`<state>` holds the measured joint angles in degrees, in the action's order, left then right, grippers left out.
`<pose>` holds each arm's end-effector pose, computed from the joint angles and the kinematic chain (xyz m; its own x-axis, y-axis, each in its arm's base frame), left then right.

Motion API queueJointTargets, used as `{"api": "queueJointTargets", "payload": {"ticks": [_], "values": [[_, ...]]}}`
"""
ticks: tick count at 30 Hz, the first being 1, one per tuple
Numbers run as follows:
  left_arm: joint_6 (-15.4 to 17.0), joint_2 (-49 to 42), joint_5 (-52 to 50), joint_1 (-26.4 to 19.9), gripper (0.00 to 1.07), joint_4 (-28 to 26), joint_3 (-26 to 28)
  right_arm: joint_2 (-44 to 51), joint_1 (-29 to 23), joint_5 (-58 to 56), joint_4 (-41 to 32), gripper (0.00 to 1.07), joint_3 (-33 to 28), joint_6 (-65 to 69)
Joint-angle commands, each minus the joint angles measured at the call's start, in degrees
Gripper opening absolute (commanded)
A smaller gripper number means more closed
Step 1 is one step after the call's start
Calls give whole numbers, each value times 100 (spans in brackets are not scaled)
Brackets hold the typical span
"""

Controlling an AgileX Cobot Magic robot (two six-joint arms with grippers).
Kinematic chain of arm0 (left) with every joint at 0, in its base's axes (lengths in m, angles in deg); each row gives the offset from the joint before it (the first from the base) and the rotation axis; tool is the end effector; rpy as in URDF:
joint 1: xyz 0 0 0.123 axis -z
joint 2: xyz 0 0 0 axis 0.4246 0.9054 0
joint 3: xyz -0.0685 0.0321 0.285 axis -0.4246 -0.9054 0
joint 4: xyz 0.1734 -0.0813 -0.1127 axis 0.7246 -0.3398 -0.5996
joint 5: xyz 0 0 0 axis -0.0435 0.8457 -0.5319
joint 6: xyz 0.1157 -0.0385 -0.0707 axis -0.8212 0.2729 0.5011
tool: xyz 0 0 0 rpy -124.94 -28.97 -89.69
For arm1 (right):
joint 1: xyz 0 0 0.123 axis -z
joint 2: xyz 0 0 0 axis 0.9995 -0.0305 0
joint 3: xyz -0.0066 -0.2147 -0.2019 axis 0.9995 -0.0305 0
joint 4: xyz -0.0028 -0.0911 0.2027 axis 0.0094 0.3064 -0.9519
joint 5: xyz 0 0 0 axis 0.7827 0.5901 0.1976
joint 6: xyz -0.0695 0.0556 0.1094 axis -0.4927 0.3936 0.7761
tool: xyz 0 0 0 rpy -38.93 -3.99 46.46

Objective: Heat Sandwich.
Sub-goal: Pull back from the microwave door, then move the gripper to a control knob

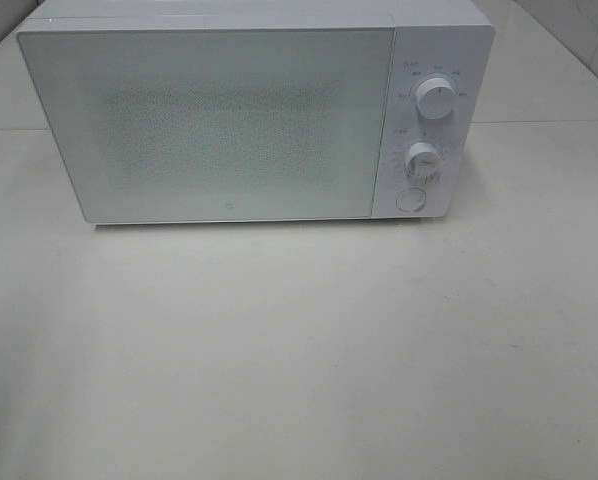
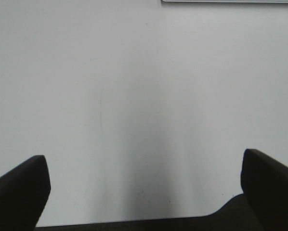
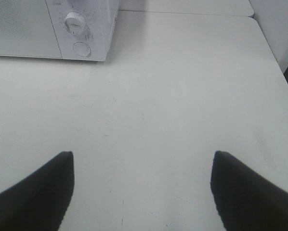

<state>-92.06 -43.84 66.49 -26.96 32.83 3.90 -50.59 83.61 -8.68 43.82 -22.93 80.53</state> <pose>0.0570 -0.0165 0.2407 -0.7235 -0.0022 -0.6903 0.0728 0.9942 -0.0794 0.0035 -0.0075 0.2444 -0.4338 -0.0241 -0.9007 -0.0262 0.9996 -0.0142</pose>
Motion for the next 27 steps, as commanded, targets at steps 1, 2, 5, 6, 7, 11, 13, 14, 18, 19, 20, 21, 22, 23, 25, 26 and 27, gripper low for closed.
{"api": "queueJointTargets", "payload": {"ticks": [1,2,5,6,7,11,13,14,18,19,20,21,22,23,25,26,27], "values": [[17,-464,69,0,101,-52,-46,149,0,57,11,76,-23,11],[17,-464,69,0,101,-52,-46,149,0,57,11,76,-23,11],[34,-831,172,0,101,-52,-138,149,0,57,11,76,-23,11],[34,-1083,172,0,101,-46,-132,149,0,57,11,76,-23,11],[34,-1186,172,0,101,-40,-132,149,0,57,11,76,-23,11],[34,-1633,172,0,101,-29,-132,149,0,57,11,76,-23,11],[34,-1742,172,0,101,-29,-132,149,0,57,11,76,-23,11],[34,-1851,172,0,101,-29,-132,149,0,57,11,76,-23,11],[29,-2200,172,0,101,-29,-132,149,0,57,11,76,-23,11],[29,-2286,172,0,101,-17,-132,149,0,57,11,76,-23,11],[23,-2349,172,0,101,-11,-132,149,0,57,11,76,-23,11],[23,-2498,172,0,101,-11,-132,149,0,57,11,76,-23,11],[23,-2498,172,0,101,-11,-132,149,0,57,11,76,-23,11],[23,-2567,172,0,101,-11,-132,149,0,57,11,76,-23,11],[11,-2573,172,0,101,-6,-132,149,0,57,11,76,-23,11],[11,-2573,172,0,101,-6,-132,149,0,57,11,76,-23,11],[11,-2573,172,0,101,-6,-132,149,0,57,11,76,-23,11]]}}
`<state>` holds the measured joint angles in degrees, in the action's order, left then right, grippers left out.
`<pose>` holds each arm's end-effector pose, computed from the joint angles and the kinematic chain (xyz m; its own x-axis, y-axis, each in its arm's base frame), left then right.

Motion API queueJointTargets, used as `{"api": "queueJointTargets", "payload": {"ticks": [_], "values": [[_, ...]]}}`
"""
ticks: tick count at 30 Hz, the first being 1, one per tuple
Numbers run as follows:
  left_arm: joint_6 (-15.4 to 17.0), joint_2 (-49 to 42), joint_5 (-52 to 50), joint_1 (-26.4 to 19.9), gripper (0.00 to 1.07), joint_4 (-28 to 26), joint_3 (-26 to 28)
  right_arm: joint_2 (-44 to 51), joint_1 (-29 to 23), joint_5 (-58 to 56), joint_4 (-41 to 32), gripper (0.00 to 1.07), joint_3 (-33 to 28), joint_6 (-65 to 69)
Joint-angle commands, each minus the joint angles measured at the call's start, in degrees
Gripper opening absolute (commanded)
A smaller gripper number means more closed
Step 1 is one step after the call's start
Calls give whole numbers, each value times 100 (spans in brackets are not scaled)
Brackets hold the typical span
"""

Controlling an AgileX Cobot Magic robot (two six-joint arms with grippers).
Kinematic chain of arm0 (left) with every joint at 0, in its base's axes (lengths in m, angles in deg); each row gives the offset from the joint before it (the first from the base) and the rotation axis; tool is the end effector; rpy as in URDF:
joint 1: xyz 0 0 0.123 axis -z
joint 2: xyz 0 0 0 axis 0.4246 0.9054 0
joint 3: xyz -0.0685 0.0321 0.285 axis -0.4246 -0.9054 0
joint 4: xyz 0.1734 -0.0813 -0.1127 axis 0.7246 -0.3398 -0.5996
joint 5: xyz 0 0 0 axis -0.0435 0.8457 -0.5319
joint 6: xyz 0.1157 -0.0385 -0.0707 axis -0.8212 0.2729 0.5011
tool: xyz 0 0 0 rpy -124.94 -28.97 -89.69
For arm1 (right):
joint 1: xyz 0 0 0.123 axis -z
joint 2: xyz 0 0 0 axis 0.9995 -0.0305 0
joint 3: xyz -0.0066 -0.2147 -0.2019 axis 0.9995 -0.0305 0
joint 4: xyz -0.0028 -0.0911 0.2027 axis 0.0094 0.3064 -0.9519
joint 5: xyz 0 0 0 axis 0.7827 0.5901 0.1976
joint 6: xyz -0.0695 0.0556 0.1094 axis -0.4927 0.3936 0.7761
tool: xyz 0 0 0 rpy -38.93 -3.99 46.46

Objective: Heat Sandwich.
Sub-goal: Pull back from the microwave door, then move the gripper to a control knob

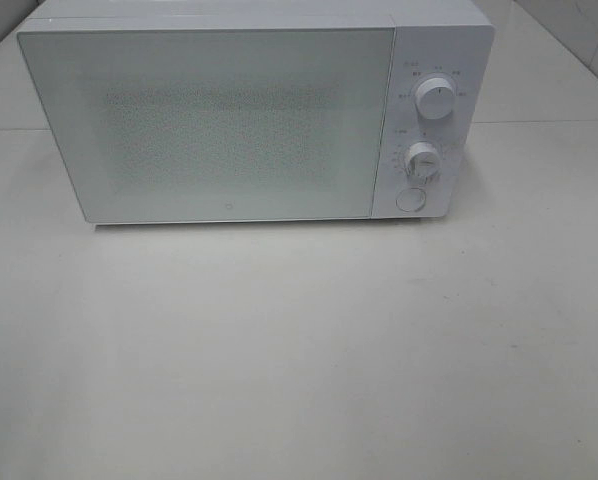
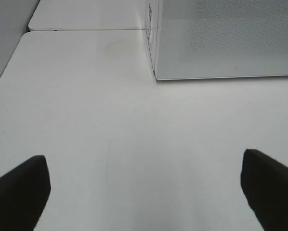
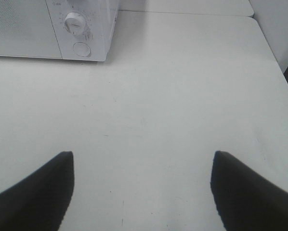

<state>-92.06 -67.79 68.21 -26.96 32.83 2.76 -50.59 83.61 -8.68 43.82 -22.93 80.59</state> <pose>0.0043 -0.0185 0.2437 -0.4266 0.0113 -0.9044 0.0982 0.9946 -0.0339 0.0035 -0.0075 0.2444 -0.4338 -0.0231 -0.9007 -0.0258 0.9996 -0.0132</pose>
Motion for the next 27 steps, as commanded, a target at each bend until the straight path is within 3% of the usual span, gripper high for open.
{"api": "queueJointTargets", "payload": {"ticks": [1,27], "values": [[11,-178,0,0,101,-6,-17,149,0,57,11,76,-23,6],[11,-172,0,0,101,-6,-17,149,0,57,11,76,-23,6]]}}
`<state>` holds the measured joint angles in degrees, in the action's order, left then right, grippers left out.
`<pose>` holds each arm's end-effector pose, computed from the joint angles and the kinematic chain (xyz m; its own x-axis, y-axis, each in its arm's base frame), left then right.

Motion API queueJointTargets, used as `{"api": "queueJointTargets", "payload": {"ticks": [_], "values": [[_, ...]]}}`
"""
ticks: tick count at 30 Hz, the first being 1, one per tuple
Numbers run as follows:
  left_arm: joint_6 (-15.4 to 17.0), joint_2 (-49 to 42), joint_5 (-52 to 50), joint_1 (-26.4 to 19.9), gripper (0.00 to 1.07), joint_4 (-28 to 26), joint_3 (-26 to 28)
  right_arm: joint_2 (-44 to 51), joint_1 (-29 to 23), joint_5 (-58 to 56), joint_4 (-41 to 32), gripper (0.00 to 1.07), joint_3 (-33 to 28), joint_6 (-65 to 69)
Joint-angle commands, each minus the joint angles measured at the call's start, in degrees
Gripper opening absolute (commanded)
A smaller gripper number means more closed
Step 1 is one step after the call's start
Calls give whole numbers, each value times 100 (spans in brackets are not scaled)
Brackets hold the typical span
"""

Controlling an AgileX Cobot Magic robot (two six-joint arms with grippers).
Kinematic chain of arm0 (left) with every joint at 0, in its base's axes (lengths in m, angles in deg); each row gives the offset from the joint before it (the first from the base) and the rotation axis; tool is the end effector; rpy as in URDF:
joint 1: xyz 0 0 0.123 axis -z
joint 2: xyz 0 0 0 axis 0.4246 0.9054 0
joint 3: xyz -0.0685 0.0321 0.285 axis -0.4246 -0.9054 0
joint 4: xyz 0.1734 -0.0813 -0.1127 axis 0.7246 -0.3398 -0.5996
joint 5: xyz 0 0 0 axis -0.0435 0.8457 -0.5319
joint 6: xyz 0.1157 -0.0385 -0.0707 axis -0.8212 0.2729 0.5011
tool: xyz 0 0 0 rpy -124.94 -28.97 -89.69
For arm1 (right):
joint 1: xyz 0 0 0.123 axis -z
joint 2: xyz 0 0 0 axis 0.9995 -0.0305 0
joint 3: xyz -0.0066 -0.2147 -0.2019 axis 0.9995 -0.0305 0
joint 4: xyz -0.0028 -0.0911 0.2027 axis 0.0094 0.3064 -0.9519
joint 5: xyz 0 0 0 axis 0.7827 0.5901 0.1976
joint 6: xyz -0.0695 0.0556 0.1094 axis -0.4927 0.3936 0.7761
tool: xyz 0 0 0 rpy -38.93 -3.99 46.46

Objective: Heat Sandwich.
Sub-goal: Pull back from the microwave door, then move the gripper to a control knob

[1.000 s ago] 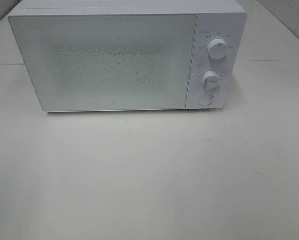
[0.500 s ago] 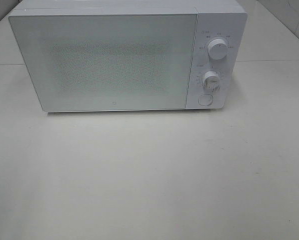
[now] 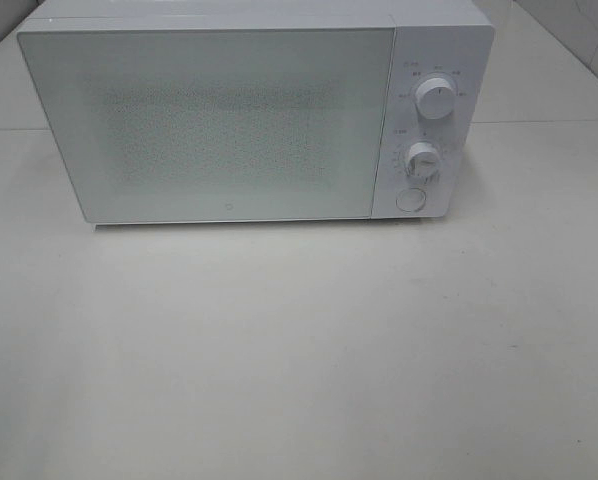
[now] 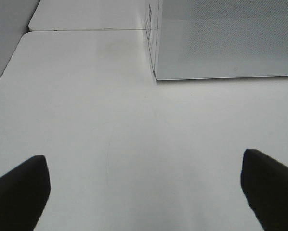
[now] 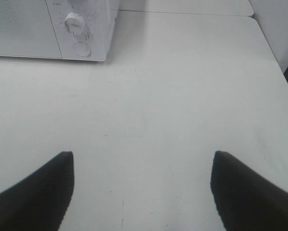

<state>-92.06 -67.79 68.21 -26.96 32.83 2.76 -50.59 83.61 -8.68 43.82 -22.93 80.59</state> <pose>0.0043 -0.0185 0.2437 -0.4266 0.0113 -0.9044 0.0982 0.9946 -0.0339 0.0035 -0.0075 0.2444 -0.4338 -0.0231 -0.9007 -0.0258 0.9996 -0.0132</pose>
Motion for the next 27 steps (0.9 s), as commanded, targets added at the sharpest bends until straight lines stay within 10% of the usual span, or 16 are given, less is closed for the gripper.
{"api": "queueJointTargets", "payload": {"ticks": [1,27], "values": [[11,-172,0,0,101,-6,-17,149,0,57,11,76,-23,6],[11,-172,0,0,101,-6,-17,-407,0,361,11,76,241,29]]}}
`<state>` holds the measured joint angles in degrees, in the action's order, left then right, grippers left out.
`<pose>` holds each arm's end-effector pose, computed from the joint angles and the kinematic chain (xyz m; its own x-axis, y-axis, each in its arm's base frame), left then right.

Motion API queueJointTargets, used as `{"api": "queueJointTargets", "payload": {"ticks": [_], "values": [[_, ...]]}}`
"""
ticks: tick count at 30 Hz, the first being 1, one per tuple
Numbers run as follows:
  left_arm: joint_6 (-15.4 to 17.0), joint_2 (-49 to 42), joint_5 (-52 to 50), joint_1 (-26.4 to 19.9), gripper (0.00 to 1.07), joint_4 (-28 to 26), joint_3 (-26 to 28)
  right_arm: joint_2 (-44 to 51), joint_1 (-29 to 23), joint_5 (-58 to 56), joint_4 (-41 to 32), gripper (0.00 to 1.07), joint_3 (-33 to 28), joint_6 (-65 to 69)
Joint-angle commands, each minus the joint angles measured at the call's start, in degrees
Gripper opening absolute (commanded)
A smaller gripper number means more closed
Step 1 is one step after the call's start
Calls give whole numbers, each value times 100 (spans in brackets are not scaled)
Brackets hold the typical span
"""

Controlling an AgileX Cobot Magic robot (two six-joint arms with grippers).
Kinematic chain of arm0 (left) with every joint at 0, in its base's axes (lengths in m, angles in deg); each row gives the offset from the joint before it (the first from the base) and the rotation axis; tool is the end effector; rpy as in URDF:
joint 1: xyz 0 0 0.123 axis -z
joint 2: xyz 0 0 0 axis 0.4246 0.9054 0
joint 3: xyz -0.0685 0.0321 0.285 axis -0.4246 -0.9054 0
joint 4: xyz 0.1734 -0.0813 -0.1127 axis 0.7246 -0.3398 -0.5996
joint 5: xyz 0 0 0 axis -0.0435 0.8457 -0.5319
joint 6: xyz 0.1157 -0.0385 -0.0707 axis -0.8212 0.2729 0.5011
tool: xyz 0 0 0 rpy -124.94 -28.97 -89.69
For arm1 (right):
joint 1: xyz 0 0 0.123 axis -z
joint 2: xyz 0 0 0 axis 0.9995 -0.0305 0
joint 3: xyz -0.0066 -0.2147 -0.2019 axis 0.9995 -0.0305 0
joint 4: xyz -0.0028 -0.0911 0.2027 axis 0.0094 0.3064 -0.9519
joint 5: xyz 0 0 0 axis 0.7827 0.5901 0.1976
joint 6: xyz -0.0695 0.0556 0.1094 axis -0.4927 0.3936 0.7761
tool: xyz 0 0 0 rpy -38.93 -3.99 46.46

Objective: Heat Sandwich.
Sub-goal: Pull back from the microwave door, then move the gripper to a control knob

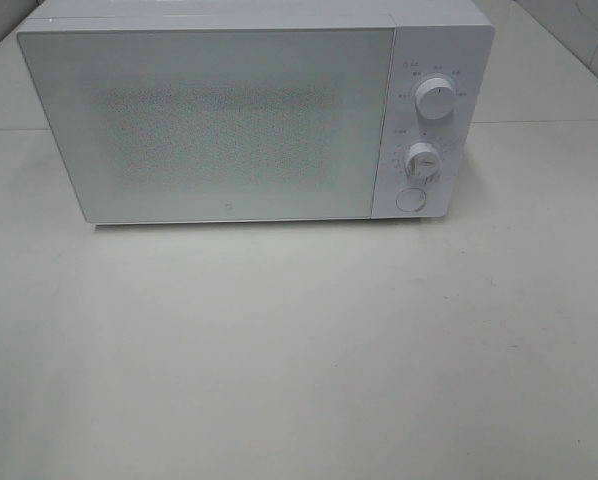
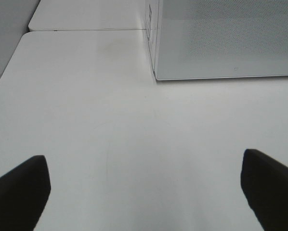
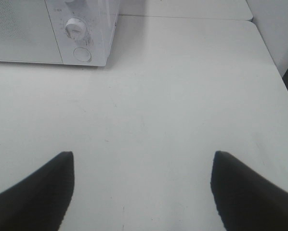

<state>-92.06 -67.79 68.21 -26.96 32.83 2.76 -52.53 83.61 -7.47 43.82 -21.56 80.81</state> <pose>0.0043 -0.0185 0.2437 -0.4266 0.0113 -0.9044 0.0982 0.9946 -0.0339 0.0071 -0.0072 0.2540 -0.4238 -0.0196 -0.9056 -0.0251 0.9996 -0.0099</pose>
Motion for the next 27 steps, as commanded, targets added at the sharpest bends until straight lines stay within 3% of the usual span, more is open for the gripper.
{"api": "queueJointTargets", "payload": {"ticks": [1,27], "values": [[11,-172,0,0,101,-6,-17,-292,0,321,11,76,103,6],[11,-172,0,0,101,-6,-17,-3220,0,3083,11,76,80,6]]}}
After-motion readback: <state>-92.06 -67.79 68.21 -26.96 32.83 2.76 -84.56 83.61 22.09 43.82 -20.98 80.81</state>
